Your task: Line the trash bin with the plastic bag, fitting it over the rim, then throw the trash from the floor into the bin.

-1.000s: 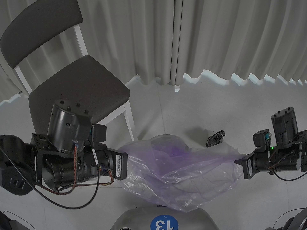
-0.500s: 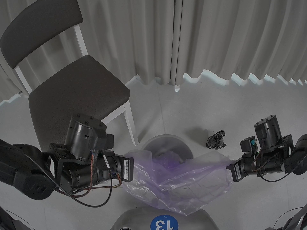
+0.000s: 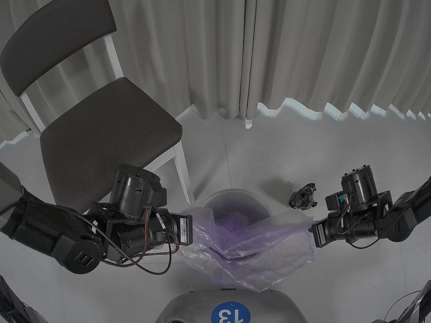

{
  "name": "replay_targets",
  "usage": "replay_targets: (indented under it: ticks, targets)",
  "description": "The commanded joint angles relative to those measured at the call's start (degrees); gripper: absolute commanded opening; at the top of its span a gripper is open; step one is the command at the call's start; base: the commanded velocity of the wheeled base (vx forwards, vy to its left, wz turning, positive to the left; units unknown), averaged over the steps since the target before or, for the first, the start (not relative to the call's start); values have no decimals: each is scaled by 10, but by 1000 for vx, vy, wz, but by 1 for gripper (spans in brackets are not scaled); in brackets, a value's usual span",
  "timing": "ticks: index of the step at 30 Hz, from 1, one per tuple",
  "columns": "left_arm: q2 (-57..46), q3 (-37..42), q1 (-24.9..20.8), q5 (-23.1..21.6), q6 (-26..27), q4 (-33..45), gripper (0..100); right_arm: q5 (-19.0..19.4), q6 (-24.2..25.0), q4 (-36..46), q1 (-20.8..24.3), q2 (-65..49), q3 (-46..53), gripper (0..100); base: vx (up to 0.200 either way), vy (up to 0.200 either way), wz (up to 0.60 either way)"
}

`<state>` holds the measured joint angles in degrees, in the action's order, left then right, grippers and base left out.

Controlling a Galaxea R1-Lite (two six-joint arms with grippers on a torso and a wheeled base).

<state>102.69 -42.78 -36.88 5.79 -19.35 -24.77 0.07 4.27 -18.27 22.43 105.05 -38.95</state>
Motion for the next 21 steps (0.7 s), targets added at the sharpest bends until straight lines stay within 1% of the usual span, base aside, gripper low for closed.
replay_targets:
  ticks: [1, 3, 6, 8, 10, 11, 13, 18, 21]
  targets:
    - [45, -35, 15, -11, 3, -3, 0, 19, -1, -3, -35, 55, -35, 0, 0, 0, 0]
    - [48, -42, 19, -16, 4, -1, 0, 23, -1, -3, -40, 63, -45, 0, 0, 0, 0]
    - [66, -68, 42, -27, 24, 2, 0, 35, 0, -2, -60, 96, -89, 0, 0, 0, 0]
    - [73, -75, 51, -29, 31, 2, 0, 41, 1, -1, -63, 109, -104, 0, 0, 0, 0]
    - [75, -78, 60, -41, 36, 2, 0, 44, 1, -2, -66, 120, -111, 0, 0, 0, 0]
    - [75, -78, 60, -41, 36, 2, 0, 44, 1, -2, -66, 120, -111, 0, 0, 0, 0]
    - [75, -79, 69, -55, 43, 7, 0, 44, 0, -1, -63, 125, -110, 0, 0, 0, 0]
    - [72, -80, 73, -56, 50, 32, 0, 44, -2, 2, -60, 124, -94, 0, 0, 0, 0]
    - [73, -78, 73, -56, 50, 39, 0, 44, -4, -3, -53, 118, -65, 0, 0, 0, 0]
